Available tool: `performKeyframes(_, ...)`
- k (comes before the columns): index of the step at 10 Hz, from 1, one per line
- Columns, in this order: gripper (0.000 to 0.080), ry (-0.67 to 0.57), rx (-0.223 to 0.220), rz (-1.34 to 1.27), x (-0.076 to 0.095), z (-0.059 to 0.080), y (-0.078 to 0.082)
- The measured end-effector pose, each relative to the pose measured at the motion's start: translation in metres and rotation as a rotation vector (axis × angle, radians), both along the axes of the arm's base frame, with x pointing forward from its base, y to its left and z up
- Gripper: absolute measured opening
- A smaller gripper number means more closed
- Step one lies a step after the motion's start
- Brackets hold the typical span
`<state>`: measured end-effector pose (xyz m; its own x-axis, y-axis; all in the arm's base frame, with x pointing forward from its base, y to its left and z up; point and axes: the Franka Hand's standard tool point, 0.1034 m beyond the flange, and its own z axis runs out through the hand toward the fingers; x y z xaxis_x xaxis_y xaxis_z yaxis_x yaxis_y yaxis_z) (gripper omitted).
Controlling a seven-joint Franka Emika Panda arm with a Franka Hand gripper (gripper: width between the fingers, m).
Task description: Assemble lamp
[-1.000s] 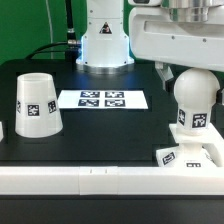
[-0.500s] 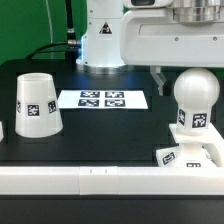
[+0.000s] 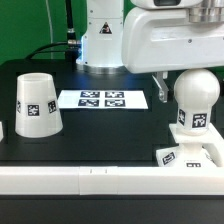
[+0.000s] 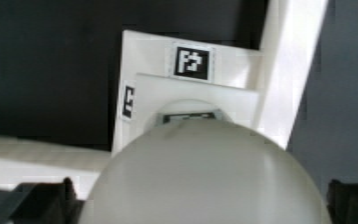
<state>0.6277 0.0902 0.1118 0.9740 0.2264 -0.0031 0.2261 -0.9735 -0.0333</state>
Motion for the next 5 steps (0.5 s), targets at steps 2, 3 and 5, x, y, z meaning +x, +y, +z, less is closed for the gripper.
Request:
performKeyframes(2,0.0699,-0.007,-0.009,0.193,0.0004,0.0008,0.0023)
performKeyframes(3,0.0699,-0.012,-0.013,0.309,0.0018,0.0021,0.0024)
performKeyframes(5,0.0699,-0.017,-0.022,0.472,0.0025,0.0031,0.0044)
